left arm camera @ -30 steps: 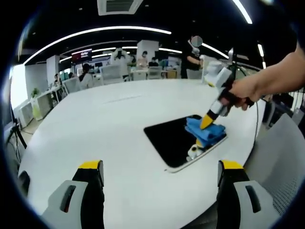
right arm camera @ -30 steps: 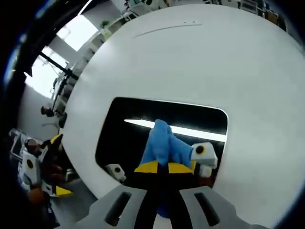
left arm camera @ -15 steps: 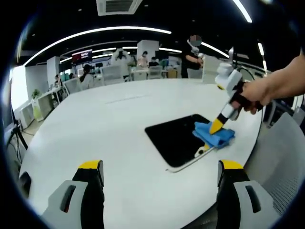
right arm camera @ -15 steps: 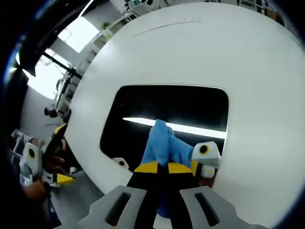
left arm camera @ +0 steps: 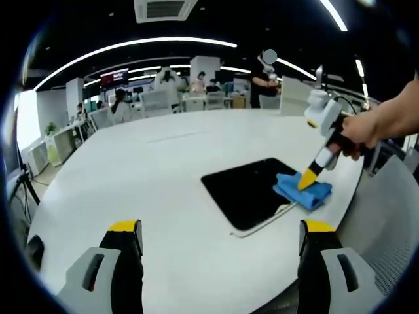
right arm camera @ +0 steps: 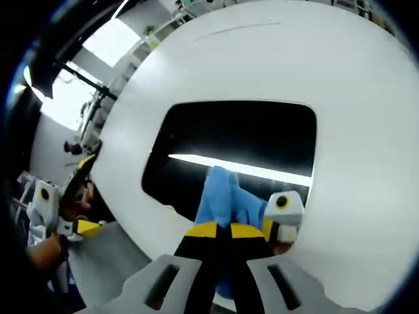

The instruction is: Wipe the mirror surface with the cleaning cloth until all visible marks leave the cleaned area.

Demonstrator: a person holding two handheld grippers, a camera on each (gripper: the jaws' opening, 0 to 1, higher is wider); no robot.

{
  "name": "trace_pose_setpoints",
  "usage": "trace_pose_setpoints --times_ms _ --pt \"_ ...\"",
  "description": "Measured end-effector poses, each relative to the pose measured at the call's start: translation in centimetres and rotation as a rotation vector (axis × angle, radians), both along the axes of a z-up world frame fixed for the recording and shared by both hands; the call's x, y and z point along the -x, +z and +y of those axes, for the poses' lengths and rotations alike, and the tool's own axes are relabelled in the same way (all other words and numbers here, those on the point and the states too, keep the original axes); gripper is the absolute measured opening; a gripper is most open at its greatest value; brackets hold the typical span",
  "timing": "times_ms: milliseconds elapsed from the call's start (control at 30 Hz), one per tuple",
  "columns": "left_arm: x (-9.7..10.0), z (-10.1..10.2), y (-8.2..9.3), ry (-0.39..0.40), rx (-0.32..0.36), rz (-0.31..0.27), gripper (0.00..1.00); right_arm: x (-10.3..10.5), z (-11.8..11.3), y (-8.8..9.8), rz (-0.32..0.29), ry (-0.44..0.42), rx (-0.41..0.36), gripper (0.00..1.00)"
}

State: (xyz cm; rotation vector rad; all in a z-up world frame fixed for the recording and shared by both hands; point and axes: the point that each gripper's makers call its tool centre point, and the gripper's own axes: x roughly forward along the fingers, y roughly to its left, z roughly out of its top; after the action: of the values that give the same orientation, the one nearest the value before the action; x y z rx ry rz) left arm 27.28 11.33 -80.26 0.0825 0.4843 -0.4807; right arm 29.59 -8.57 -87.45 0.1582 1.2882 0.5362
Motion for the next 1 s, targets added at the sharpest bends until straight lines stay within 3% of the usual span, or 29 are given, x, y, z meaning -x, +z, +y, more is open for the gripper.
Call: trace_pose_setpoints --times_ms 400,1000 --pt "0.2 -0.1 -0.3 -0.016 -0.016 0.008 1.00 0.4 -0.2 0.3 0.007 -0.009 -0.020 0.00" --pt "0.0 0.0 0.4 0.014 0.001 -0.004 1.00 0.3 -3.7 0.1 0.003 -0.032 0.006 0.00"
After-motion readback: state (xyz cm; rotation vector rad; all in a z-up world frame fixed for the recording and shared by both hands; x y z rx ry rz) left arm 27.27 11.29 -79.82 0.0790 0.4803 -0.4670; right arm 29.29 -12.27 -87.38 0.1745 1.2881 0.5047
